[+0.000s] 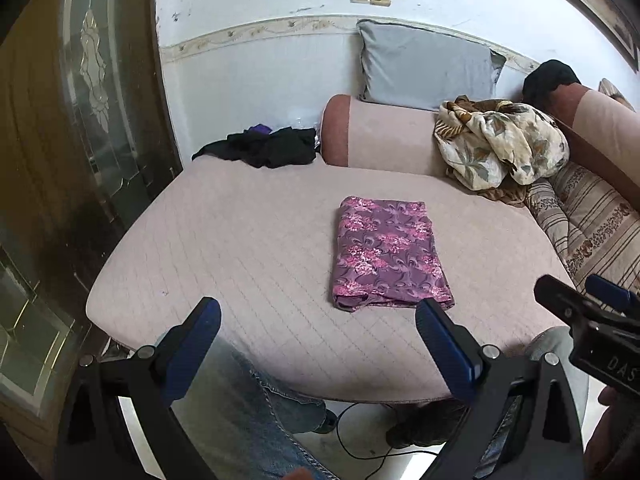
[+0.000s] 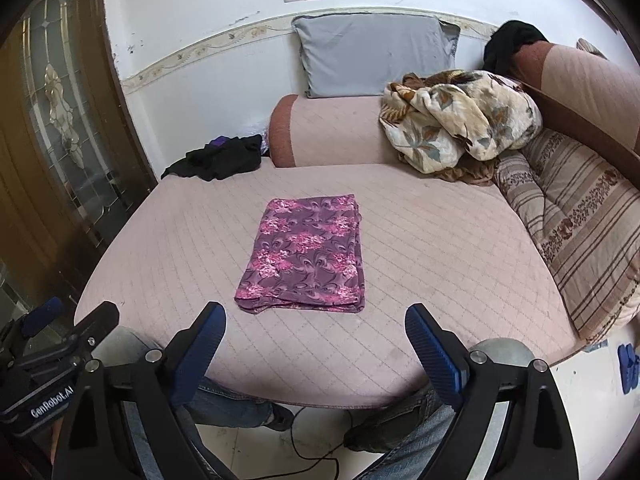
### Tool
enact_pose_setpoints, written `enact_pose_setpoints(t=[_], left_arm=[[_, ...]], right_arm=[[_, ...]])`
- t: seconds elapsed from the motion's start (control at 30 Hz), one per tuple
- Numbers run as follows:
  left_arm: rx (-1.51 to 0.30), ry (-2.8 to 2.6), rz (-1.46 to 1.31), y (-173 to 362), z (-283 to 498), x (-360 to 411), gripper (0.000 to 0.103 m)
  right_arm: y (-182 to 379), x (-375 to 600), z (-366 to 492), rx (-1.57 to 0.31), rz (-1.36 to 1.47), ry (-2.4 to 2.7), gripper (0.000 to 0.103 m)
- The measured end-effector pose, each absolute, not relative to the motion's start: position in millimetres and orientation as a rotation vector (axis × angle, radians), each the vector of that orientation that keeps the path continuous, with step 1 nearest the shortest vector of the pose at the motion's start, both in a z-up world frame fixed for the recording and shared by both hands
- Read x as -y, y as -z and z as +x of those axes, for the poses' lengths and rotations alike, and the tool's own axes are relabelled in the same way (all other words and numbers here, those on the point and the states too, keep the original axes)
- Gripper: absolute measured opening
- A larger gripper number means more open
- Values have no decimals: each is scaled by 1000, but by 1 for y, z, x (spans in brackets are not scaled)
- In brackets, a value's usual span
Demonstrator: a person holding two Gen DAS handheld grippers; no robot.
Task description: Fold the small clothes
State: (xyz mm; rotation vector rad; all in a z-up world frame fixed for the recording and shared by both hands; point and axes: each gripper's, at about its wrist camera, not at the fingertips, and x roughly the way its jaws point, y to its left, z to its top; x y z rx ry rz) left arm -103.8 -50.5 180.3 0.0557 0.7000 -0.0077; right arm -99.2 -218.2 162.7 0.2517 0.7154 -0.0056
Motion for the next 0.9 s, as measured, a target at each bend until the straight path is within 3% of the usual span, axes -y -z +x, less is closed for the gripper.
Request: enact_pose_setpoints(t=[0.9], left_arm=[[-705, 14, 68, -179, -108, 57, 98]], right_arm=[[-165, 228, -99, -713, 246, 24, 94]])
